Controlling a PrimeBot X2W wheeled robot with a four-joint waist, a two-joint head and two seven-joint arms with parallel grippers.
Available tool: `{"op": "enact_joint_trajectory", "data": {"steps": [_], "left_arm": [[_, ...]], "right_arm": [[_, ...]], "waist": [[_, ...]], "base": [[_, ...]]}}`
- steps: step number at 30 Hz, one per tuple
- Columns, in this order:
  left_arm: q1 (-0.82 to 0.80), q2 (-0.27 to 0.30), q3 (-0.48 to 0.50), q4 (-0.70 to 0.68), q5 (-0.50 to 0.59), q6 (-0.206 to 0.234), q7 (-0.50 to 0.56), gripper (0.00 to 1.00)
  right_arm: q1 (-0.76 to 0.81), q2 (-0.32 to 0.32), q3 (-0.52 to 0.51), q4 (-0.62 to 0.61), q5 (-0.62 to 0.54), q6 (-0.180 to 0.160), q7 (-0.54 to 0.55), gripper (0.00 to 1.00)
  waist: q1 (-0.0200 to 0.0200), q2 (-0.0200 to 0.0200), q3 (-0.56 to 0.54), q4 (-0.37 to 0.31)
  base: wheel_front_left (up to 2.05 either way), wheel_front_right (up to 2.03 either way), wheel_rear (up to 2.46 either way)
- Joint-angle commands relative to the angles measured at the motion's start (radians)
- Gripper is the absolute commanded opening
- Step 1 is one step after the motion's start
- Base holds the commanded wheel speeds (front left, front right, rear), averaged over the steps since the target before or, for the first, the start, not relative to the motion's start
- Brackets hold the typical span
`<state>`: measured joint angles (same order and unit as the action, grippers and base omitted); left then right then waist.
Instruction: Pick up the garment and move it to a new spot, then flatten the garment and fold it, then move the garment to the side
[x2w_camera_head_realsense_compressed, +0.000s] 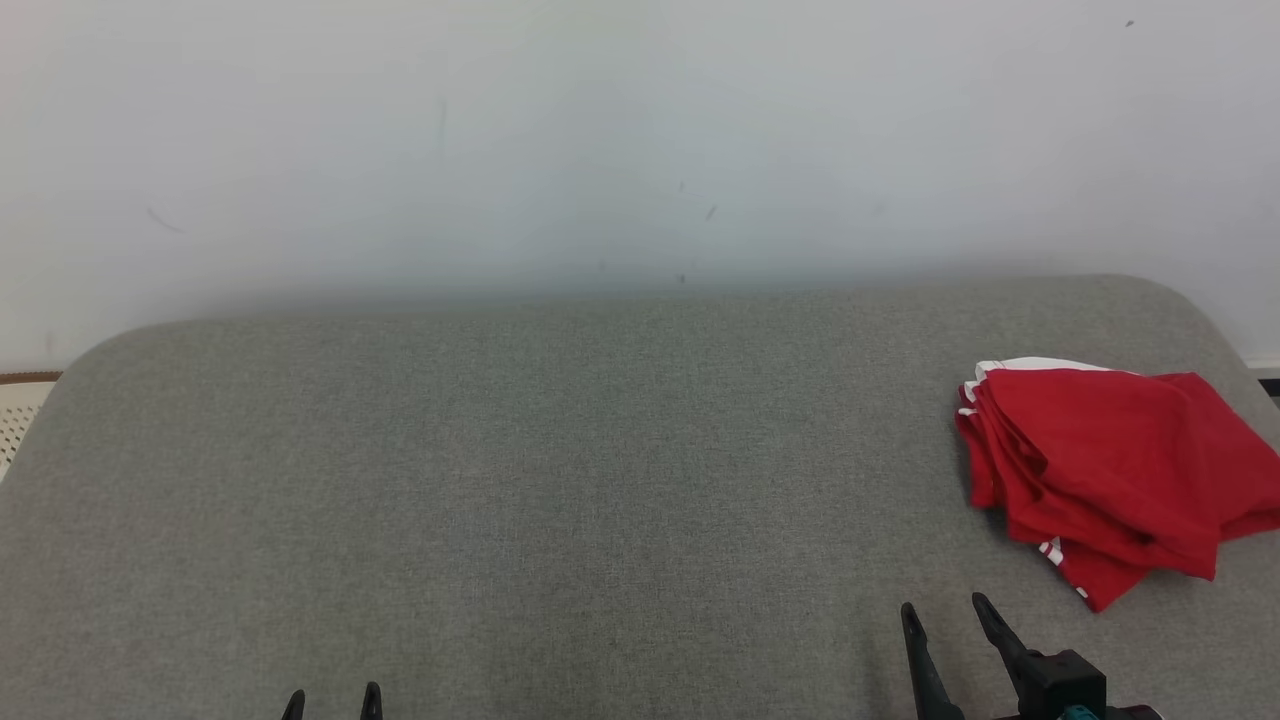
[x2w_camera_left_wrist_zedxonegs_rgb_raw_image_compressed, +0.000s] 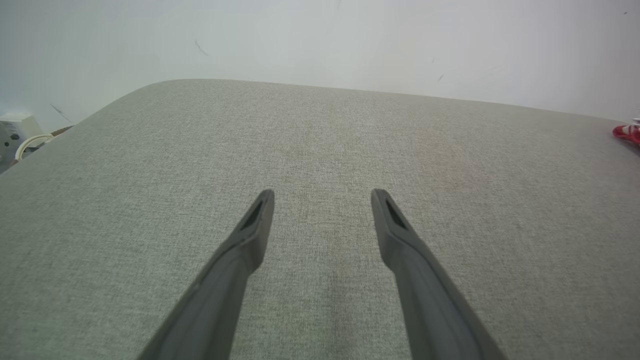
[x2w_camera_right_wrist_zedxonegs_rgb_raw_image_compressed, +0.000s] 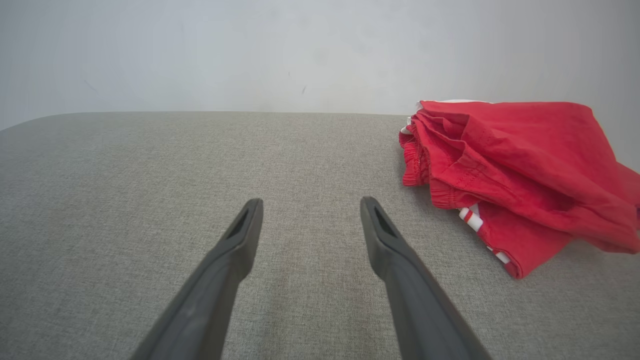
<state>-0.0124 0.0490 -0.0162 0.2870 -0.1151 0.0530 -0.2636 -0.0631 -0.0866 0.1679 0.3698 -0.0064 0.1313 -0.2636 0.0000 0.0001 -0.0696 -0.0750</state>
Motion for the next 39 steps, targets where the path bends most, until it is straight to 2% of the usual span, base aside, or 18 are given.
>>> {"op": "enact_joint_trajectory", "data": {"steps": [1, 39], "left_arm": [[-0.020, 0.002, 0.004, -0.015, 0.004, -0.005, 0.000, 1.00], [-0.030, 0.002, 0.021, -0.025, -0.022, -0.043, -0.001, 1.00]], "right_arm": [[-0.021, 0.002, 0.003, -0.018, -0.001, 0.000, 0.000, 1.00], [-0.026, 0.006, 0.028, -0.019, 0.010, -0.001, 0.000, 1.00]], "waist": [[0.0000, -0.0001, 0.000, 0.001], [0.0000, -0.0001, 0.014, 0.020]], "base": [[0.00, 0.00, 0.00], [0.00, 0.00, 0.00]]}}
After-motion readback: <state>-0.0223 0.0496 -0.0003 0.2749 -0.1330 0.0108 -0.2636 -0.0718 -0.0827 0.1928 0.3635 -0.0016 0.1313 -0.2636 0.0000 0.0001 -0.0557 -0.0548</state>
